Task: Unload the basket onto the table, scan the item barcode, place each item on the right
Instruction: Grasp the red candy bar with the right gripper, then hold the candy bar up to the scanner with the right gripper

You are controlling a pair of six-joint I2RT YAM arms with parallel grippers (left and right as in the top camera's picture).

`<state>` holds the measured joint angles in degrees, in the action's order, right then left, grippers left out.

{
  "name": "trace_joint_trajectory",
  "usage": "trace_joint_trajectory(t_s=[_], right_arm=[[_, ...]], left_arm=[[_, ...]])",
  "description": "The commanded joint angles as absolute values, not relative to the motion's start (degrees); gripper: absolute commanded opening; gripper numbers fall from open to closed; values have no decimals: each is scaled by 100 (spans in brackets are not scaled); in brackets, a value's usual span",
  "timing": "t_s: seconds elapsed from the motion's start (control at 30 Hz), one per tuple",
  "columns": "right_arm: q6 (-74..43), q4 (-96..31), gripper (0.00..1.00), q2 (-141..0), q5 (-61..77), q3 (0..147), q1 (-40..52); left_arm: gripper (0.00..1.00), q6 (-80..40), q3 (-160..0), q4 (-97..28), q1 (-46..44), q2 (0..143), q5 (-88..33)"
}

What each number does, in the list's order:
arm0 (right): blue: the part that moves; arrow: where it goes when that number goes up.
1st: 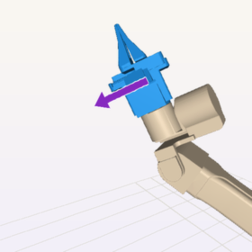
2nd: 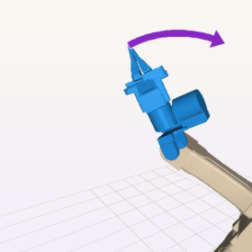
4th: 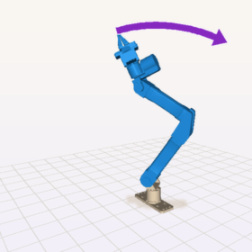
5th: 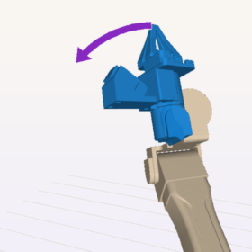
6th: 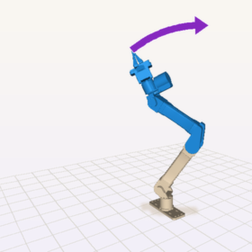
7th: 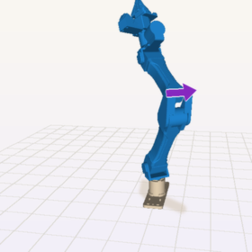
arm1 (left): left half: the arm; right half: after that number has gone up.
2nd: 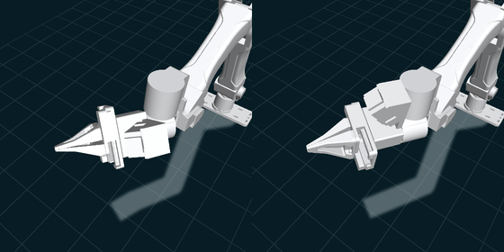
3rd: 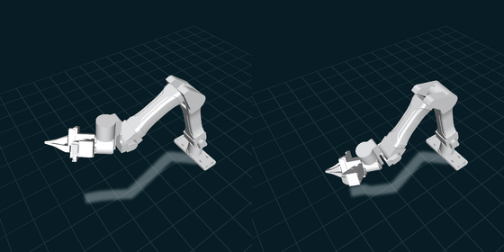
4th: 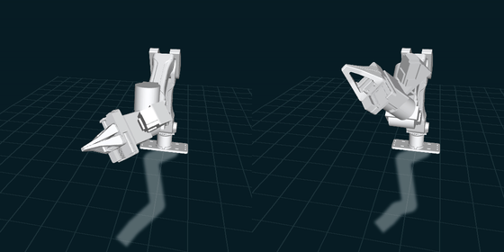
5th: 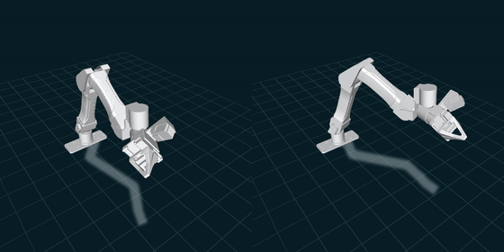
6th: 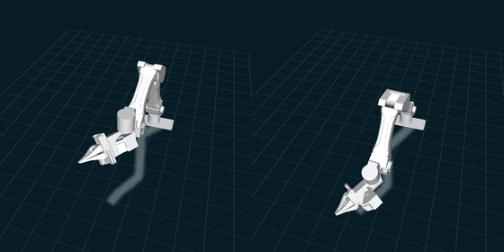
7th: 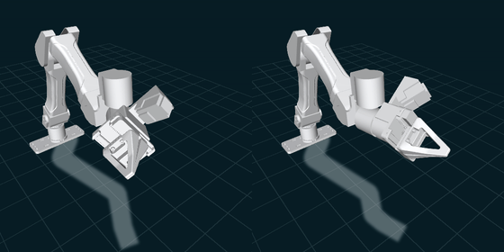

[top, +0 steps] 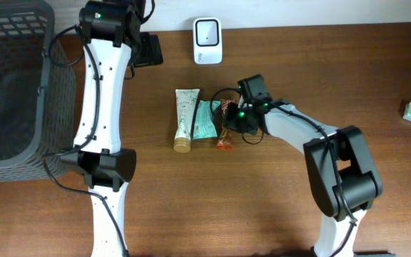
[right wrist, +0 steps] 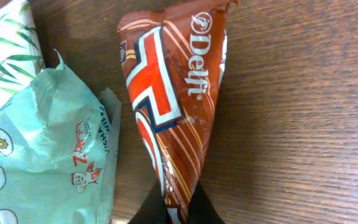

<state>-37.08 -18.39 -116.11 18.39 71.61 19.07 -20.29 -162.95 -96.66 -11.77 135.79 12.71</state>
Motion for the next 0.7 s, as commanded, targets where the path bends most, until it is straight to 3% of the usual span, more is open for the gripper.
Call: trace_joint_trajectory(t_s=[0.0,0.1,0.2,0.3,0.4,0.53,0.67], right_arm=[[-3629,-1850,4,-11518,2788,7177,1509],[-3632,-1448,4,-11391,3857,7550,1015],[-4027,237,4,-11391,4073,7756,714],[-4438,1616,4,-11393,2550,7756,810],[-4967,2029,4,-11426,458,7756,1249],[-5002,2941,4,-11714,64,7918,1678],[-4993,2099,4,-12508,467,9546,1723]], left_arm=[[99,-1944,-16278,-9671,-1199,13531,1332],[99,-1944,-16278,-9671,-1199,13531,1332],[99,-1944,-16278,-9671,-1199,13531,1332],[99,-1944,-16278,-9671,-1199,13531,1332],[99,-1944,-16278,-9673,-1199,13531,1332],[99,-1944,-16278,-9673,-1199,13531,1332],[99,-1944,-16278,-9673,-1199,13531,1332]])
